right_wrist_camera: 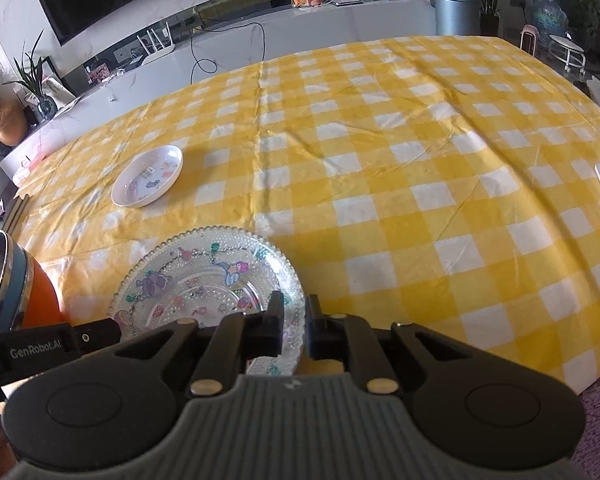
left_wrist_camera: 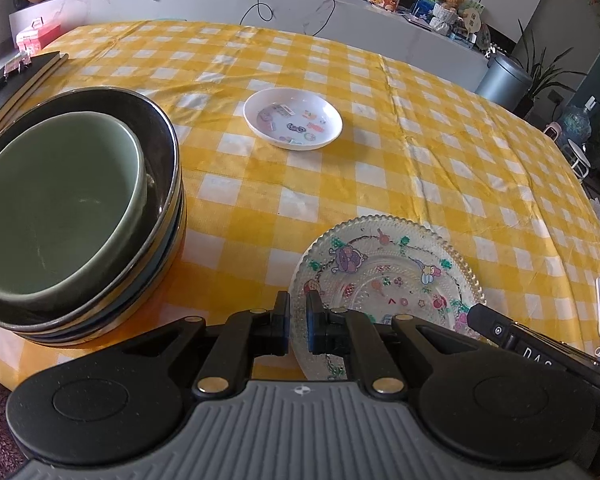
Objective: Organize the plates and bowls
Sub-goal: 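Carry the glass plate with the left gripper onto the painted plate, then open the left gripper and lift it off the glass plate, then move the left gripper to the small white sticker bowl and grasp its rim, then carry the sticker bowl with the left gripper onto the glass plate, then open the left gripper to release the sticker bowl on the plates, then grasp the steel bowl stack rim with the left gripper while the right gripper grasps its other rim, then carry the bowl stack with both grippers and lower it onto the sticker bowl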
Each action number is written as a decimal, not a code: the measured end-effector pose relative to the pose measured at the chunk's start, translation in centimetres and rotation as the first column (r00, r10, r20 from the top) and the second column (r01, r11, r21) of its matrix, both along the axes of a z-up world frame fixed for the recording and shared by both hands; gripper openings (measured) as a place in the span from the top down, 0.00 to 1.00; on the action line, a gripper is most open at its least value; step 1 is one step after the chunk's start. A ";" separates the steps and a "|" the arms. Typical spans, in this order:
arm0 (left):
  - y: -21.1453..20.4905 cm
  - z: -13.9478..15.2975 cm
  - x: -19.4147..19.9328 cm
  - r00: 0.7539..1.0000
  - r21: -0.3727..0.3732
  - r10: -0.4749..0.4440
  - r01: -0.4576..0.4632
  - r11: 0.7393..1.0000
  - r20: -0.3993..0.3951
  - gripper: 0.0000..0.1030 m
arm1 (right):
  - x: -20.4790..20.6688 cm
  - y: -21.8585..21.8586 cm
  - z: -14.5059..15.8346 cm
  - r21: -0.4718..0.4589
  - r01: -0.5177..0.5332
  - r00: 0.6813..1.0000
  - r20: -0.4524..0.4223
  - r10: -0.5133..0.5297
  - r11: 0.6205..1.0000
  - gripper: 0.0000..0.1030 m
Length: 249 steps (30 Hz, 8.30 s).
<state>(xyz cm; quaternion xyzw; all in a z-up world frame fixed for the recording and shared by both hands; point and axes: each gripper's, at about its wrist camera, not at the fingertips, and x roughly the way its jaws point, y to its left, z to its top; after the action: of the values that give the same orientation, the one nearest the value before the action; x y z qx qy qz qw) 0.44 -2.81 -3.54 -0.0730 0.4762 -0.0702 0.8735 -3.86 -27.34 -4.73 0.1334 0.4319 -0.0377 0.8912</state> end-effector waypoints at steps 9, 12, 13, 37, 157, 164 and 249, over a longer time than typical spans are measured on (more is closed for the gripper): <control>-0.1 0.1 -0.1 1.000 0.020 -0.014 0.013 1.000 0.015 0.91 | 0.2 1.0 0.1 -0.065 -0.034 0.999 0.004 0.034 0.997 0.85; -0.1 0.2 0.0 1.000 0.021 -0.021 0.021 1.000 0.016 0.91 | 0.2 1.0 0.4 -0.074 -0.032 0.999 0.014 0.033 0.997 0.83; -0.2 0.3 0.1 1.000 0.024 -0.023 0.023 0.999 0.018 0.90 | 0.2 1.1 0.5 -0.080 -0.032 0.999 0.018 0.033 0.996 0.81; 0.2 6.3 6.7 0.971 0.106 -0.239 0.237 0.966 0.006 0.81 | 5.0 2.9 3.5 -0.014 -0.117 0.989 0.086 0.117 0.993 0.58; -1.9 0.3 0.0 0.994 -0.009 -0.102 0.101 0.995 -0.044 0.96 | 0.8 0.7 0.3 0.110 0.029 0.998 -0.058 -0.023 0.993 0.99; -1.8 0.5 0.0 0.994 0.002 -0.108 0.108 0.994 -0.033 0.87 | 0.7 0.8 0.5 0.099 0.033 0.998 -0.051 -0.028 0.995 0.95; 18.4 1.2 2.2 0.955 -0.249 0.262 -0.290 0.924 -0.139 0.51 | 6.7 15.5 0.1 0.438 -0.127 0.952 -0.199 0.234 0.890 0.49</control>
<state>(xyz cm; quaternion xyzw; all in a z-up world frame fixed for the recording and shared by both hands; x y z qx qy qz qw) 2.68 15.58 -2.36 -0.2596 0.4918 -0.0061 0.8311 2.81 -11.86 -4.68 0.2754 0.5478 0.1234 0.7803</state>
